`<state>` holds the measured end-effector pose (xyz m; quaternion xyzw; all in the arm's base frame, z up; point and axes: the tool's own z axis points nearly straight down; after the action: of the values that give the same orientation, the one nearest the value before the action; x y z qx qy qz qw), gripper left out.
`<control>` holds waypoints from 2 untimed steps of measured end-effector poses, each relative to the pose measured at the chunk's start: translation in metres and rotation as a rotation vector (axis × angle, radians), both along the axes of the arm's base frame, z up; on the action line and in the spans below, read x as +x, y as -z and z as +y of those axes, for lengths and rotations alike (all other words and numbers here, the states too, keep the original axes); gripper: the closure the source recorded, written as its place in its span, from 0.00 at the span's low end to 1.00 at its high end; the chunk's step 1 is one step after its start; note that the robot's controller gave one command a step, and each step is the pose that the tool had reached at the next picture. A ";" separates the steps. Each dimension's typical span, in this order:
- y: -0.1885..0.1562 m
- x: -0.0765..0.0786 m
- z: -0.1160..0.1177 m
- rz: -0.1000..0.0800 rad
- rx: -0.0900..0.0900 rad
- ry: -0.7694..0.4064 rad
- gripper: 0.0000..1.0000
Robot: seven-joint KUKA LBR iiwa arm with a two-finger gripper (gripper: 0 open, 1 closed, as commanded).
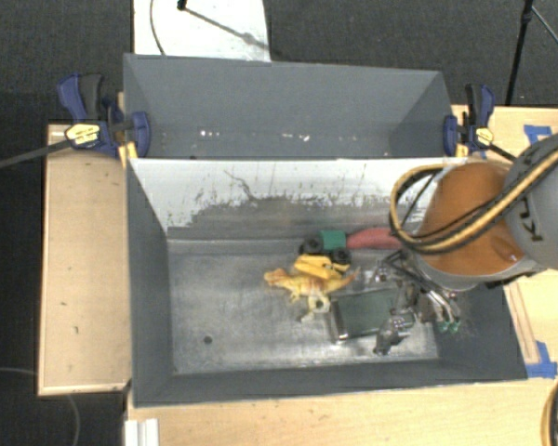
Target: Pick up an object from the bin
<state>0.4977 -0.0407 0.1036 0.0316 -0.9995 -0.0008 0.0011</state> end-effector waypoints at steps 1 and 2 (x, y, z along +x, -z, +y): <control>-0.037 0.003 0.002 -0.008 -0.001 0.021 0.00; 0.020 0.038 0.051 0.001 -0.004 -0.030 0.00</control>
Offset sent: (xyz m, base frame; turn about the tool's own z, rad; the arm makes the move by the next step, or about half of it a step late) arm 0.0407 0.0602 -0.0336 -0.0368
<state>0.5356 0.0107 0.0838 0.0466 -0.9989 0.0013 0.0015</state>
